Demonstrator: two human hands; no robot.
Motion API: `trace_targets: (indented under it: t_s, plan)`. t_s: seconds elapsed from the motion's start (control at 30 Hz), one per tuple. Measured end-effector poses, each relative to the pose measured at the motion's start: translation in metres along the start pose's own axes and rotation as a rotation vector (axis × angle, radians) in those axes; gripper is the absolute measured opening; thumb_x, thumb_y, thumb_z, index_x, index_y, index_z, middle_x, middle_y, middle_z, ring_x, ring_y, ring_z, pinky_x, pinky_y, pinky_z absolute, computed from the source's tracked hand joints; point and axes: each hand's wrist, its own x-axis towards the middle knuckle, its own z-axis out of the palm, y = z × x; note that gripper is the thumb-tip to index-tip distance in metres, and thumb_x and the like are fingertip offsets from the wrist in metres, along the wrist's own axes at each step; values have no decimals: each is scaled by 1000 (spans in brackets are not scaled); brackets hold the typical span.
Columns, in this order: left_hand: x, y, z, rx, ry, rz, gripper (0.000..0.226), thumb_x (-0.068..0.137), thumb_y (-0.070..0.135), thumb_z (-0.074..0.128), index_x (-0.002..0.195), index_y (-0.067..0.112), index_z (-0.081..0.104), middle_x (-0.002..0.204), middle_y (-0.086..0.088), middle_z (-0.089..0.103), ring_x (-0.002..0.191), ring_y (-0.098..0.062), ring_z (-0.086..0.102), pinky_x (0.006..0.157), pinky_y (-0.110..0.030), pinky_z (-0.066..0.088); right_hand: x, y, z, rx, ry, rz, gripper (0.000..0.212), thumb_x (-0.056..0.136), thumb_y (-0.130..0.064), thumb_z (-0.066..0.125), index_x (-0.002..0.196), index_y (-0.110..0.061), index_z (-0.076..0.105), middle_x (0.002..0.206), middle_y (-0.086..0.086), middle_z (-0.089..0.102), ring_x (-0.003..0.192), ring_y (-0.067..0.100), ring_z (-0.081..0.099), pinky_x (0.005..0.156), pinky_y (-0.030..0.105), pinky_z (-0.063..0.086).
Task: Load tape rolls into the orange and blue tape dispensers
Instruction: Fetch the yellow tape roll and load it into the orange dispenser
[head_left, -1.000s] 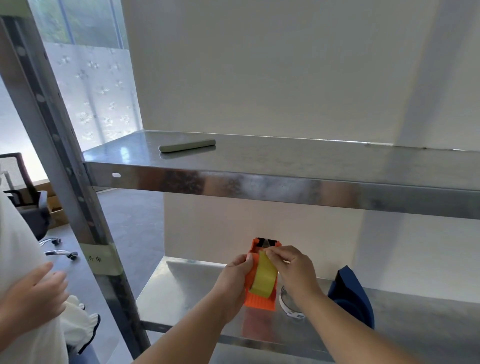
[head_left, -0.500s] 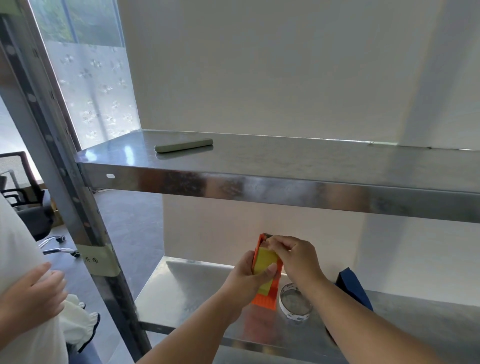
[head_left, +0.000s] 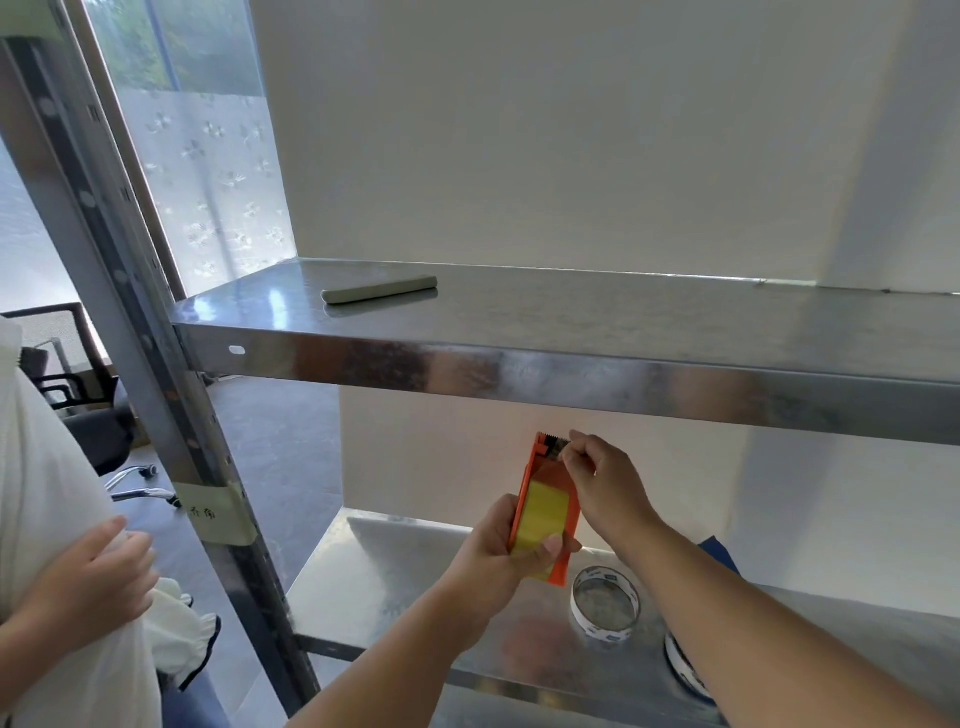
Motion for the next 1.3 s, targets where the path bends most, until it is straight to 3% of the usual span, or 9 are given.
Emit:
trace_targets:
  t_s: [0.17,0.33,0.47,0.57,0.63,0.8,0.93,1.1,1.3]
  plan:
    - [-8,-3,-6,-35,-46,-11,30,89,10,65,115,12,51,99,-4,74,90,-10,71,73,-21,56,9,1,-8,-46,-3,21,18,97,-28,44,90,-20,58,112,3,69,107,27,59,100,46,41]
    - [-13,-6,-9,-86,-91,6,34,87,4,65,117,12,51,94,2,76,92,-10,71,76,-22,55,5,-9,-13,-20,-55,-99,18,98,-20,44,93,-9,57,97,0,55,93,16,49,72,20,38]
    - [-13,-5,-15,-134,-106,-1,49,76,3,75,120,7,52,96,-1,76,91,-14,71,76,-24,55,6,-11,-12,-67,-57,-194,16,98,-19,45,89,-9,55,106,-3,49,103,14,47,81,20,34]
    - [-12,-3,-15,-128,-80,-78,62,56,16,77,115,17,59,94,0,73,85,-12,69,72,-23,54,3,-9,-10,-146,-93,-194,17,98,-24,45,90,-13,56,122,2,51,120,21,46,101,42,38]
    - [-9,0,-13,-126,-54,-137,51,66,21,77,114,20,59,97,0,73,86,-13,69,72,-24,55,0,-8,-7,-186,-110,-186,19,98,-25,45,97,-14,60,131,4,49,122,23,47,106,49,36]
    - [-8,2,-12,-82,-52,-207,23,84,9,68,100,22,58,72,6,77,65,-10,72,75,-31,58,-8,-5,-2,-285,-88,-207,20,98,-29,42,101,-19,59,123,2,55,104,24,58,99,46,42]
    - [-7,-5,-12,-24,16,-194,30,76,14,75,101,24,62,88,-1,74,85,-21,68,92,-44,55,-12,-5,-1,-343,-75,-216,25,100,-30,38,106,-17,58,121,5,55,101,24,59,91,34,45]
    - [-11,-4,-10,35,-9,-207,27,79,11,73,98,24,58,78,3,68,55,-4,67,56,-18,56,-9,-3,-3,-371,-2,-228,23,100,-25,36,101,-14,56,111,6,57,90,25,59,74,25,36]
    - [-16,1,-12,30,76,-191,28,80,47,70,99,30,58,89,4,69,74,-9,66,58,-16,55,-9,-3,-1,-407,16,-235,24,100,-27,34,100,-14,54,100,4,64,78,16,52,70,25,36]
